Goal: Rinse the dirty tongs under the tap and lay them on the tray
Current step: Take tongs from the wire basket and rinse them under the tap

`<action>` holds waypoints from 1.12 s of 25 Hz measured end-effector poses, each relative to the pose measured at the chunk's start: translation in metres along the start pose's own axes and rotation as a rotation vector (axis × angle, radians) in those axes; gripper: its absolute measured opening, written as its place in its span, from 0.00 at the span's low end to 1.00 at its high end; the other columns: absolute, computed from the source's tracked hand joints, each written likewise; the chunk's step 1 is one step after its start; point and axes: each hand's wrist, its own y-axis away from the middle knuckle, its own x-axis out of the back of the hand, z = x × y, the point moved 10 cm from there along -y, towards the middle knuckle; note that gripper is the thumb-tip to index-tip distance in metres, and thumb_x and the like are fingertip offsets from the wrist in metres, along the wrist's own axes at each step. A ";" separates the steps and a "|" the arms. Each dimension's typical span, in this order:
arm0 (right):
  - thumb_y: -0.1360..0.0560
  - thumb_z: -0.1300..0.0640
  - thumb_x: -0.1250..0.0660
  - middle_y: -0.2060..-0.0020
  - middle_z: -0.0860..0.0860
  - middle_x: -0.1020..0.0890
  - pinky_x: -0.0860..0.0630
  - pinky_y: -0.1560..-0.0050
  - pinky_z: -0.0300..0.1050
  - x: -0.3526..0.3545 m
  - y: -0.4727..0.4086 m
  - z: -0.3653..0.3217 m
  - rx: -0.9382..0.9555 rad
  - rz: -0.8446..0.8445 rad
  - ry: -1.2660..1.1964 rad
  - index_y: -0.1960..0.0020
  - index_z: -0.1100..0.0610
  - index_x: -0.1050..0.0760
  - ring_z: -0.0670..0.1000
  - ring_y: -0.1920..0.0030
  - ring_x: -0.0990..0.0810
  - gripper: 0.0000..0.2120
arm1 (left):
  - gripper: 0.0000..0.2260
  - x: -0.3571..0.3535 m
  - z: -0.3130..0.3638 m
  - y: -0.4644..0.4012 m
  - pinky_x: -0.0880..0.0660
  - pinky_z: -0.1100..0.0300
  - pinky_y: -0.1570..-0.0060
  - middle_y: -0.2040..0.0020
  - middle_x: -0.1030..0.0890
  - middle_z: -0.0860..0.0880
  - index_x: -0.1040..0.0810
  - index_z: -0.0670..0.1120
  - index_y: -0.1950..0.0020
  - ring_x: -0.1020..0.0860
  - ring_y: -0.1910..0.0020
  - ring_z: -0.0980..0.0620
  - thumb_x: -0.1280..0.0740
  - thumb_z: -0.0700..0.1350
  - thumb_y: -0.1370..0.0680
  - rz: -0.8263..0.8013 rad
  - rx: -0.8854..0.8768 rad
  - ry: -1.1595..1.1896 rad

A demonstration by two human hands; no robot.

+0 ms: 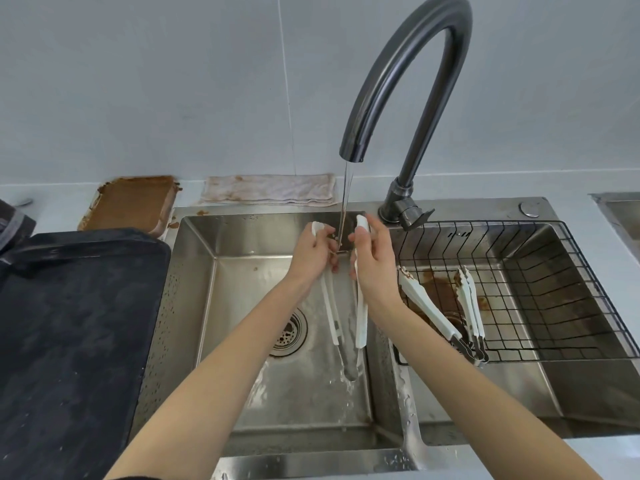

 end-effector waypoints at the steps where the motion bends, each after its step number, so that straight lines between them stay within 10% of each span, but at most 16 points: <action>1: 0.21 0.51 0.44 0.45 0.49 0.26 0.31 0.50 0.43 -0.005 -0.003 -0.006 0.040 -0.028 0.071 0.29 0.53 0.38 0.49 0.49 0.29 0.21 | 0.08 0.007 -0.008 0.001 0.32 0.61 0.75 0.67 0.30 0.47 0.33 0.41 0.46 0.32 0.75 0.54 0.49 0.34 0.21 0.002 0.048 0.085; 4: 0.21 0.58 0.44 0.39 0.50 0.27 0.33 0.41 0.40 -0.023 -0.012 -0.024 0.119 -0.103 0.296 0.26 0.54 0.41 0.49 0.43 0.27 0.23 | 0.14 0.026 -0.021 0.007 0.31 0.61 0.73 0.62 0.28 0.46 0.36 0.43 0.42 0.32 0.71 0.53 0.47 0.29 0.23 0.026 0.133 0.312; 9: 0.20 0.51 0.44 0.67 0.46 0.25 0.26 0.65 0.38 -0.028 -0.023 -0.043 0.163 -0.048 0.324 0.31 0.53 0.34 0.46 0.70 0.28 0.18 | 0.17 0.040 -0.014 0.011 0.22 0.53 0.56 0.55 0.25 0.45 0.42 0.45 0.41 0.24 0.60 0.50 0.43 0.29 0.23 0.017 0.154 0.411; 13: 0.20 0.47 0.46 0.67 0.48 0.26 0.28 0.67 0.45 -0.028 -0.032 -0.031 0.061 -0.009 0.210 0.32 0.54 0.34 0.47 0.72 0.30 0.19 | 0.18 0.037 -0.016 0.018 0.22 0.48 0.50 0.53 0.24 0.45 0.43 0.46 0.38 0.22 0.56 0.49 0.42 0.31 0.23 -0.068 0.159 0.320; 20: 0.19 0.51 0.47 0.61 0.46 0.25 0.26 0.64 0.35 -0.027 -0.030 0.014 -0.117 -0.032 0.169 0.32 0.62 0.35 0.44 0.65 0.26 0.20 | 0.09 0.046 -0.059 0.031 0.19 0.61 0.69 0.60 0.20 0.45 0.34 0.46 0.42 0.19 0.67 0.51 0.38 0.44 0.21 -0.088 0.211 -0.140; 24: 0.21 0.55 0.42 0.52 0.53 0.24 0.23 0.44 0.52 -0.033 -0.020 0.063 -0.258 -0.129 0.306 0.30 0.60 0.38 0.53 0.51 0.22 0.21 | 0.06 0.061 -0.084 0.024 0.20 0.61 0.70 0.56 0.19 0.41 0.32 0.46 0.46 0.20 0.71 0.52 0.37 0.43 0.21 -0.017 0.253 -0.232; 28: 0.22 0.59 0.42 0.50 0.56 0.23 0.26 0.47 0.48 -0.035 -0.002 0.105 -0.386 -0.272 0.470 0.33 0.61 0.36 0.58 0.43 0.21 0.18 | 0.09 0.065 -0.109 0.012 0.20 0.61 0.73 0.60 0.19 0.42 0.29 0.42 0.44 0.20 0.73 0.52 0.36 0.42 0.22 -0.024 0.339 -0.268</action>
